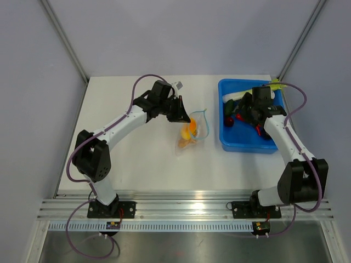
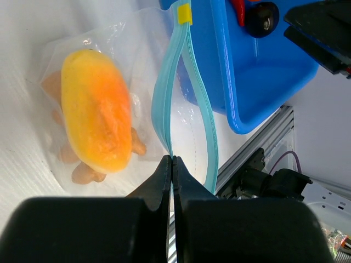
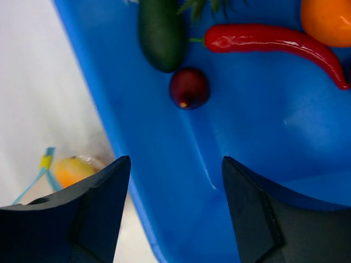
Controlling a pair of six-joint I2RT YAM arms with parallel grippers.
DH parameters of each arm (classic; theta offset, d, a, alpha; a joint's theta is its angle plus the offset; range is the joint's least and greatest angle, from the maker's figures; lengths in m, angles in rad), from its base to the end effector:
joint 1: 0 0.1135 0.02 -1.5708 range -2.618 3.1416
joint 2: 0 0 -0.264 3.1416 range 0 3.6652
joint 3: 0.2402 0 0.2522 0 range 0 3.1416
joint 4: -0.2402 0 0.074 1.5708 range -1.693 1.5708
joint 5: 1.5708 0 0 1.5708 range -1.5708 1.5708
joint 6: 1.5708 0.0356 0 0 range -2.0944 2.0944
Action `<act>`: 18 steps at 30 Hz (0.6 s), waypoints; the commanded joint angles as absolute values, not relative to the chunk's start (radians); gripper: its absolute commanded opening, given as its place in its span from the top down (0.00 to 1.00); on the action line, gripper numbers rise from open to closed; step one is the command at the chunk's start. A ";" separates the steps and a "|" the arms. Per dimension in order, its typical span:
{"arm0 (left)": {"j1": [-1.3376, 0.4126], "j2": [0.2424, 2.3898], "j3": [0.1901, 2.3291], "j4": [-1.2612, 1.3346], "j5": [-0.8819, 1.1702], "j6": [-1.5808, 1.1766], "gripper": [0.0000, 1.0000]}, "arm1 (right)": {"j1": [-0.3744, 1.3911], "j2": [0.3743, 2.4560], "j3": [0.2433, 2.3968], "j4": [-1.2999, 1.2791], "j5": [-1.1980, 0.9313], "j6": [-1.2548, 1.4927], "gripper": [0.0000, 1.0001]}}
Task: Place the food in the zip-top bag and seal the zipper
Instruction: Pick up the fake vegetable from the bin.
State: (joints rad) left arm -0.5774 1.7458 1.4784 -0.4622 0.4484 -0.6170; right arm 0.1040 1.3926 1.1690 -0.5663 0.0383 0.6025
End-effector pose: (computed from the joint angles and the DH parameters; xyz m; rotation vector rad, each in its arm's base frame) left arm 0.3243 -0.2297 0.2959 0.2028 2.4724 -1.0861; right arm 0.3010 0.0300 0.2997 0.6053 2.3017 0.2961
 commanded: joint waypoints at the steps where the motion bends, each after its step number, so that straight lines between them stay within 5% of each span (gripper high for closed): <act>1: -0.581 1.720 1.483 -0.431 0.453 -0.601 1.00 | 0.084 1.463 1.196 -0.572 0.093 0.568 0.23; 10: -0.581 1.701 1.482 -0.462 0.457 -0.572 1.00 | 0.083 1.637 1.288 -0.586 0.229 0.327 0.31; 18: -0.580 1.717 1.529 -0.499 0.468 -0.543 1.00 | 0.077 1.767 1.400 -0.604 0.193 0.230 0.24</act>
State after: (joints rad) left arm -0.5770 1.7454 1.4803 -0.4931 0.4492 -0.5747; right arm 0.0811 1.7477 1.3449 -0.6006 0.1749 0.3023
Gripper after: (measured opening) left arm 0.004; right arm 0.754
